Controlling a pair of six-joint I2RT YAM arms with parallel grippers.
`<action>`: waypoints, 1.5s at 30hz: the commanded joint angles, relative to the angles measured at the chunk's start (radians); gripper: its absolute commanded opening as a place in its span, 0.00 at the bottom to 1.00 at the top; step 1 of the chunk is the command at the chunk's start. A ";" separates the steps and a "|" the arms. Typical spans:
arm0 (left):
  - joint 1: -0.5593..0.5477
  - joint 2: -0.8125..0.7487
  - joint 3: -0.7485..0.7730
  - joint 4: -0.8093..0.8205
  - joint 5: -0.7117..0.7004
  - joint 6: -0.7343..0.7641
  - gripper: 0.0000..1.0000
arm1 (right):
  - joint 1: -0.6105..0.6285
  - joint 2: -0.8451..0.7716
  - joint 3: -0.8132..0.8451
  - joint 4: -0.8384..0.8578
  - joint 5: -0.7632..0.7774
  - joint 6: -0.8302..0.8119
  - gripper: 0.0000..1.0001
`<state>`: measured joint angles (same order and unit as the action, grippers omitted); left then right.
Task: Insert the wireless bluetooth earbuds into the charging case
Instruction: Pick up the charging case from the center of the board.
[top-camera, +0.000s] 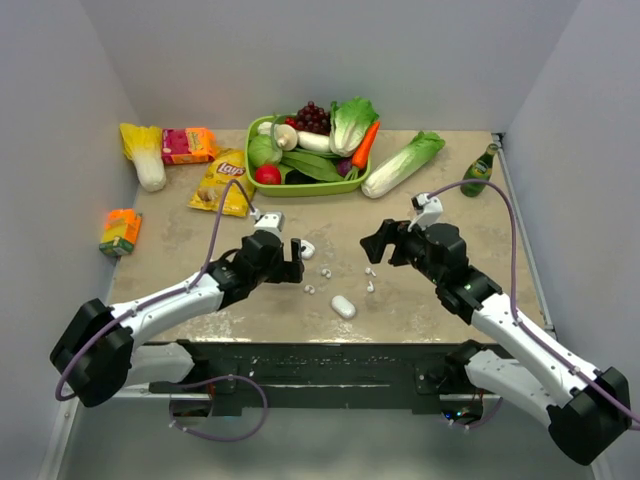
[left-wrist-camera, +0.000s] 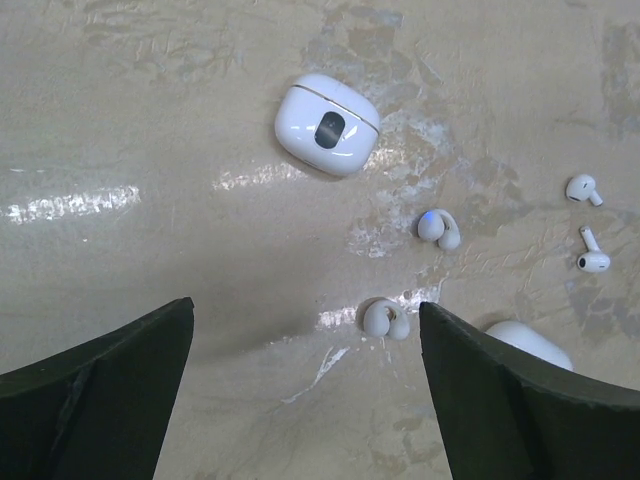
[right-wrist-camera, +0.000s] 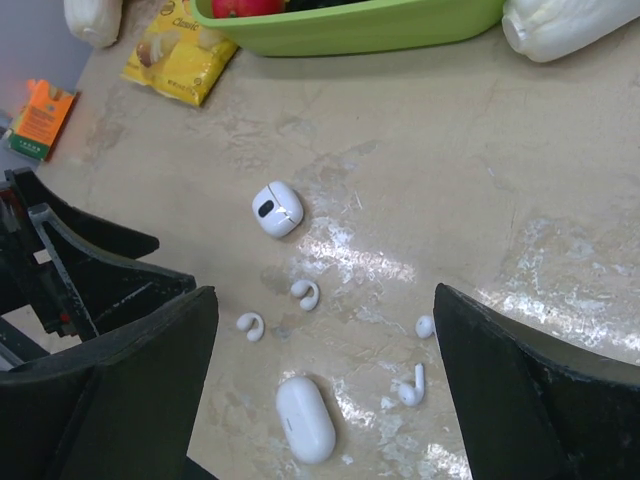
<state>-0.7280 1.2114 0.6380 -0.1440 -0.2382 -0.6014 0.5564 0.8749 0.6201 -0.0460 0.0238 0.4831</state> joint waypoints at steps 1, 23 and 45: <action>-0.002 0.000 0.046 0.000 0.027 0.043 0.99 | 0.004 0.002 0.032 0.009 -0.047 -0.024 0.91; 0.098 0.421 0.422 -0.190 0.203 0.457 0.94 | 0.004 -0.028 -0.010 0.026 -0.131 -0.032 0.89; 0.125 0.612 0.500 -0.154 0.240 0.577 0.94 | 0.004 -0.017 -0.034 0.041 -0.157 -0.009 0.88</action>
<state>-0.6140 1.8111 1.0958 -0.3126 0.0101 -0.0597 0.5564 0.8627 0.5896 -0.0368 -0.1062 0.4709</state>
